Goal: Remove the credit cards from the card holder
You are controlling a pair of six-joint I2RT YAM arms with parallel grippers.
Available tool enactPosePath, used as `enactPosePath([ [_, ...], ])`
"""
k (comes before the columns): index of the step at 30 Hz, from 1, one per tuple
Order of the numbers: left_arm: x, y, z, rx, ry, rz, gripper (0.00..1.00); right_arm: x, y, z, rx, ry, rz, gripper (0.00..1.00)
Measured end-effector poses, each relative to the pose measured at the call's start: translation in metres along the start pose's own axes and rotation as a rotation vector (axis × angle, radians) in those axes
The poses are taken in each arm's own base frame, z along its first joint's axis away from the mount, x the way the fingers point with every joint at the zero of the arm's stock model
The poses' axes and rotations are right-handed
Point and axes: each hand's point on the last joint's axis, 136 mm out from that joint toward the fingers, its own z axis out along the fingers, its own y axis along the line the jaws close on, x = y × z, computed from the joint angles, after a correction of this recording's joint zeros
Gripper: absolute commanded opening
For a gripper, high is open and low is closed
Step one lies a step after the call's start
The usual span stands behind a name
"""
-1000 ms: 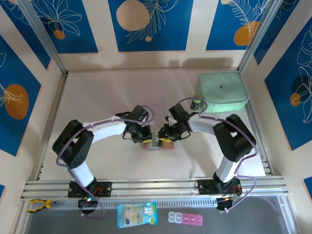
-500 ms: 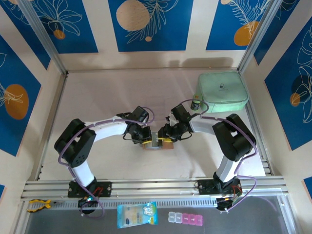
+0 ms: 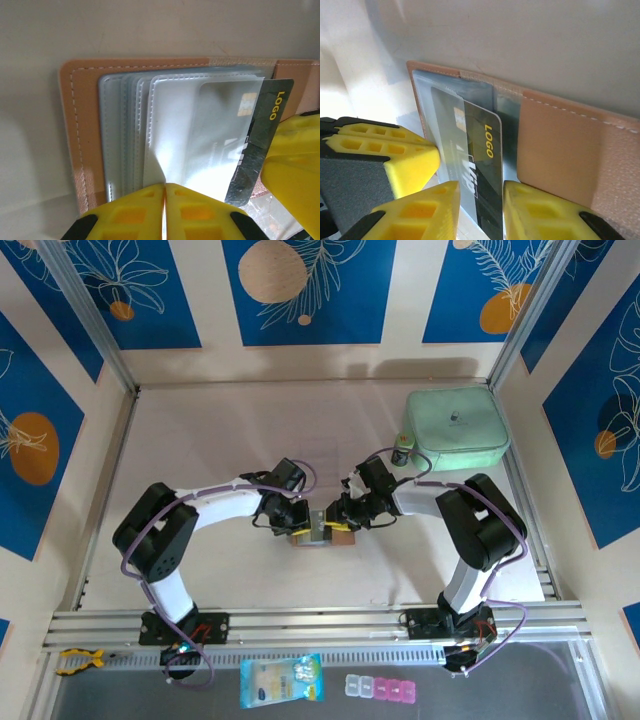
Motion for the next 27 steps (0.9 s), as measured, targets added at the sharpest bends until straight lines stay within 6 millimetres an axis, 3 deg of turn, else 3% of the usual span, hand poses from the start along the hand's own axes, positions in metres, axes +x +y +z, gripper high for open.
enactPosePath([
  [15, 0.0004, 0.0008, 0.0007, 0.0, 0.0, 0.0, 0.11, 0.0006, 0.001, 0.0005, -0.011, 0.002, -0.005, 0.12],
  [27, 0.0003, 0.0009, 0.0009, 0.001, -0.001, 0.0, 0.11, 0.0015, -0.0045, -0.004, 0.022, -0.006, -0.016, 0.08],
])
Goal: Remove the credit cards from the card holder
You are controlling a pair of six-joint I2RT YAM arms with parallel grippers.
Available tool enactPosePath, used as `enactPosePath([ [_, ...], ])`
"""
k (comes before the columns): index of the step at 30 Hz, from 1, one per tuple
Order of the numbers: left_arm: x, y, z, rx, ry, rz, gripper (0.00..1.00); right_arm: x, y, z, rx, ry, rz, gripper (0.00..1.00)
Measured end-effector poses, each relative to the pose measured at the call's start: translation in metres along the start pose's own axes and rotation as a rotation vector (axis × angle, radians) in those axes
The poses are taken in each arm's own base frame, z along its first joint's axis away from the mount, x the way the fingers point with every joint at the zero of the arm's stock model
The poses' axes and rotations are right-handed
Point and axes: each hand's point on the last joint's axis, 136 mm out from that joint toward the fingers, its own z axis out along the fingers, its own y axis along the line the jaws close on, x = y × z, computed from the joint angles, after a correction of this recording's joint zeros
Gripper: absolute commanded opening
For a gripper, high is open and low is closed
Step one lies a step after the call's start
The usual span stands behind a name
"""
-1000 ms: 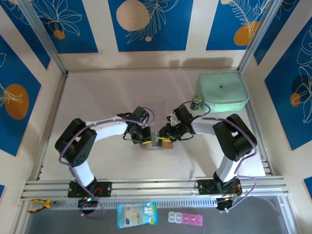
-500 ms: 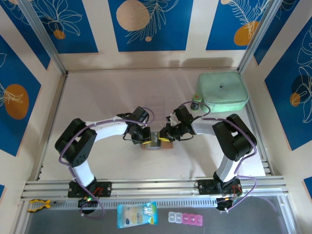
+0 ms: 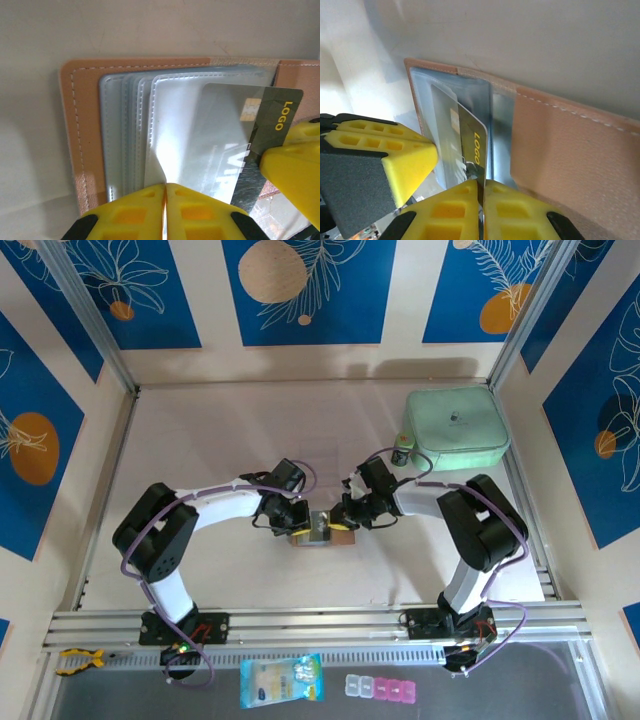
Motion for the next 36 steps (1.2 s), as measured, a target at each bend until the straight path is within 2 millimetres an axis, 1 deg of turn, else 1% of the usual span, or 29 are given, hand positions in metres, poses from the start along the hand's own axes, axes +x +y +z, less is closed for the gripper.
enactPosePath([
  [6, 0.0, 0.0, 0.0, 0.001, 0.0, 0.0, 0.11, 0.001, -0.002, -0.015, 0.049, -0.014, -0.018, 0.06],
  [12, 0.0, -0.001, -0.001, 0.005, -0.004, 0.002, 0.12, 0.003, -0.001, -0.025, 0.094, -0.011, -0.044, 0.04],
  [19, -0.001, -0.002, -0.004, 0.008, -0.017, 0.006, 0.13, -0.001, 0.012, -0.042, 0.128, -0.028, -0.091, 0.03],
  [26, -0.006, -0.006, -0.02, 0.014, -0.067, 0.018, 0.16, -0.011, 0.024, -0.057, 0.173, -0.047, -0.177, 0.03],
  [29, -0.008, -0.009, -0.029, 0.024, -0.101, 0.025, 0.18, -0.016, 0.031, -0.066, 0.198, -0.049, -0.249, 0.02],
  [31, -0.009, -0.007, -0.036, 0.029, -0.122, 0.024, 0.2, -0.021, 0.041, -0.075, 0.214, -0.054, -0.326, 0.02],
  [33, -0.011, -0.003, -0.042, 0.034, -0.143, 0.019, 0.22, -0.027, 0.052, -0.083, 0.221, -0.061, -0.412, 0.02],
  [36, -0.012, 0.008, -0.049, 0.034, -0.17, -0.001, 0.23, -0.033, 0.067, -0.093, 0.244, -0.065, -0.592, 0.0],
])
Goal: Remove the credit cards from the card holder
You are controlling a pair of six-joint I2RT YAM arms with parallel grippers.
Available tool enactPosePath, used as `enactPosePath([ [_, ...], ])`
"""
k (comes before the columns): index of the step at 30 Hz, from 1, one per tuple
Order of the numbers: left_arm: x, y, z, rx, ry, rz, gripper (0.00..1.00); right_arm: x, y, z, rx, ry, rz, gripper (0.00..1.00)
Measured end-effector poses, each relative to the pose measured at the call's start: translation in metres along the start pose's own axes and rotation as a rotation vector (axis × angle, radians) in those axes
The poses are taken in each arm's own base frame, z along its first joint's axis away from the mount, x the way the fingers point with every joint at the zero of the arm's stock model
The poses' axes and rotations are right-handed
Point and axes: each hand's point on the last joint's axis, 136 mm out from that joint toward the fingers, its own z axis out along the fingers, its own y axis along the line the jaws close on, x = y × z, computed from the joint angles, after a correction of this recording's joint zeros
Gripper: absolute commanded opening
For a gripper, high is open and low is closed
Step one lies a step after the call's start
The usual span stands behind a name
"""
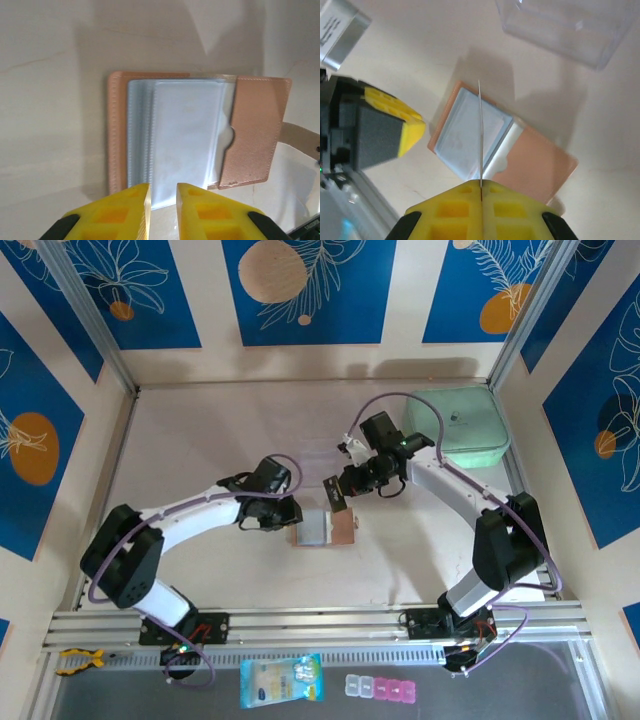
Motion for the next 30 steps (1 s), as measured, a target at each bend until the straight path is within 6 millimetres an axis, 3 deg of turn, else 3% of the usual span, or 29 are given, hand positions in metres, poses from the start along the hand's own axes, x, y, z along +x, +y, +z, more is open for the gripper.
enactPosePath([
  [6, -0.007, 0.021, -0.012, -0.006, -0.051, -0.052, 0.24, -0.014, 0.003, -0.004, 0.042, 0.043, -0.332, 0.0],
  [15, -0.006, 0.03, -0.014, 0.019, -0.083, -0.09, 0.24, -0.05, -0.013, 0.003, 0.123, 0.108, -0.667, 0.0],
  [21, -0.004, 0.036, -0.013, 0.014, -0.084, -0.108, 0.23, -0.077, -0.027, 0.012, 0.14, 0.141, -0.779, 0.0],
  [30, -0.014, 0.03, -0.031, 0.056, -0.138, -0.113, 0.23, -0.09, -0.045, 0.035, 0.124, 0.219, -0.848, 0.0],
])
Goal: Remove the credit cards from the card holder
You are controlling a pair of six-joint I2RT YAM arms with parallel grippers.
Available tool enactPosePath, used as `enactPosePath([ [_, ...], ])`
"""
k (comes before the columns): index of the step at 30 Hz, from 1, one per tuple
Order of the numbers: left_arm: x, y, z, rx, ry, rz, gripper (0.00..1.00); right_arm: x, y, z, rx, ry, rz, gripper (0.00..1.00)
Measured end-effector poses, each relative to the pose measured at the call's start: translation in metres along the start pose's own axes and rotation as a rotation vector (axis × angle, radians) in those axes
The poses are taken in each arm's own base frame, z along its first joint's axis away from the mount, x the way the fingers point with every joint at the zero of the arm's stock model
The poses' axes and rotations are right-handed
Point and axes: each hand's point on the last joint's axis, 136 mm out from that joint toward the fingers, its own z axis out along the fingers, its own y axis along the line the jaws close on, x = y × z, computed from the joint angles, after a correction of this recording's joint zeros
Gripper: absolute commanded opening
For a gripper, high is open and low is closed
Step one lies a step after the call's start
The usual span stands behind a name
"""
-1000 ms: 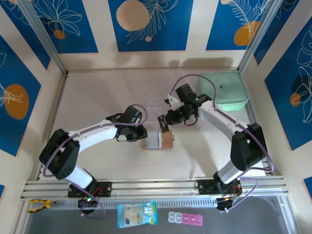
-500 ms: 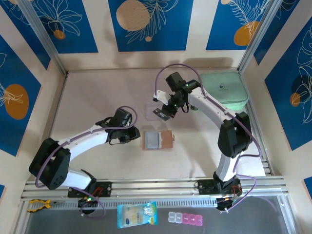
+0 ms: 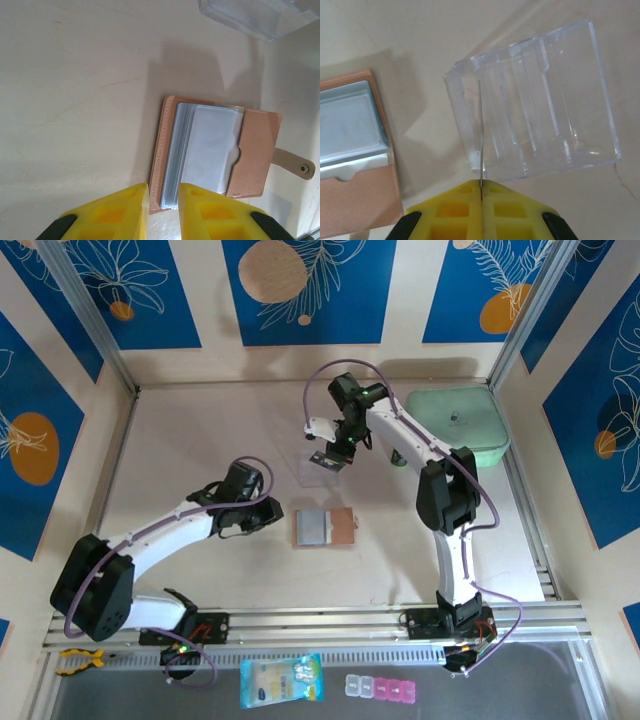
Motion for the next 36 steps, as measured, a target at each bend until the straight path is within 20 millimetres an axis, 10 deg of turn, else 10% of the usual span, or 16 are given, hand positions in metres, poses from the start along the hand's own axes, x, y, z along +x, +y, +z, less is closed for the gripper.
enactPosePath([
  [36, 0.001, 0.02, -0.003, -0.018, -0.014, -0.042, 0.23, 0.018, 0.019, 0.046, -0.247, 0.103, -0.069, 0.0],
])
